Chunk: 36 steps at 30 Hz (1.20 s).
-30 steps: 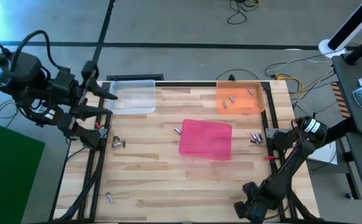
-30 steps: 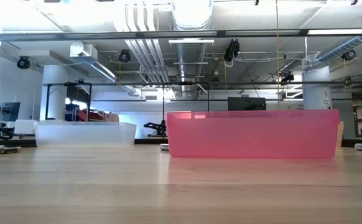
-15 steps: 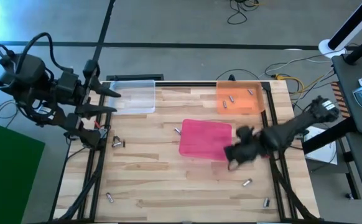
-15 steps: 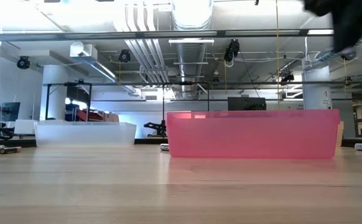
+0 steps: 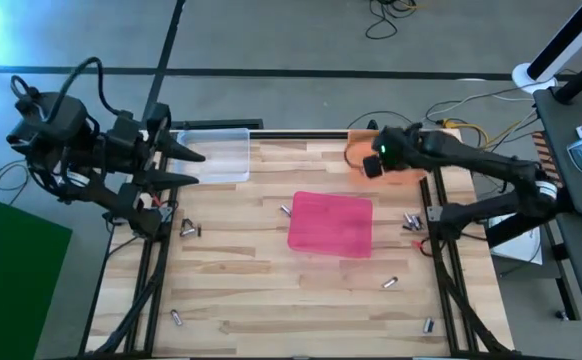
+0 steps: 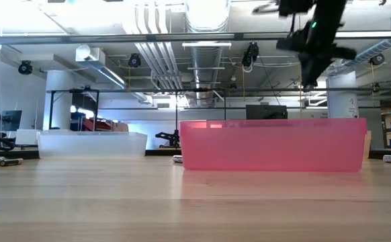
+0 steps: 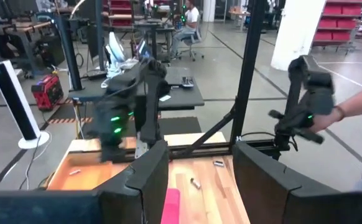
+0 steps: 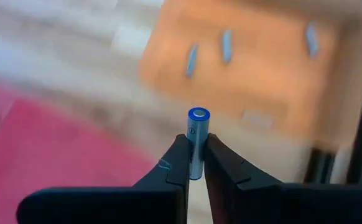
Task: Sort batteries
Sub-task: Put the blue battery into the orange bin
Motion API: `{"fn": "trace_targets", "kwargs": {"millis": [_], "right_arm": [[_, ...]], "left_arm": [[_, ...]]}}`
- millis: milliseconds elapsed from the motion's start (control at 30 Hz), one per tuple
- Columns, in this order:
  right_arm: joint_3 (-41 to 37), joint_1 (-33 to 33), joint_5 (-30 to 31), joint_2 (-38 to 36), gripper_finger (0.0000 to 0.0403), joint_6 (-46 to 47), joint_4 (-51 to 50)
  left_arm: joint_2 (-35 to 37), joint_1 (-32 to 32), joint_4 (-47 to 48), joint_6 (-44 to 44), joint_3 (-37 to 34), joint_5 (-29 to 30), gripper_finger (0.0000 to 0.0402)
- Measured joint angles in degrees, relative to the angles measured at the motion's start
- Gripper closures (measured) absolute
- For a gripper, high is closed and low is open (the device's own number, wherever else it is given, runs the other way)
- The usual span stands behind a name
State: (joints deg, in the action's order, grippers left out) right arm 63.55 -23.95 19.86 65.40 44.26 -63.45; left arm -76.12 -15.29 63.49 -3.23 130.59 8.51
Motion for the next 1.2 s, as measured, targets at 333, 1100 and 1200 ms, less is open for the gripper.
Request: {"fn": "trace_targets", "kwargs": {"millis": [333,1100,1200], "right_arm": [[-2.01,-17.65,-3.68,12.43,0.038,-15.89,9.86],[-1.94,-30.59,-8.3,33.87,0.0358,-14.4,16.95],[-1.47,-30.24,-8.97,32.01,0.0311,-12.96,13.42]], "left_arm": [[0.51,0.13,-0.33,-3.51,-1.74,-0.48,0.0244],[11.38,1.31,20.03,-9.85,-1.73,-10.68,0.0244],[11.83,1.31,18.91,-10.76,-1.73,-13.06,0.0244]]}}
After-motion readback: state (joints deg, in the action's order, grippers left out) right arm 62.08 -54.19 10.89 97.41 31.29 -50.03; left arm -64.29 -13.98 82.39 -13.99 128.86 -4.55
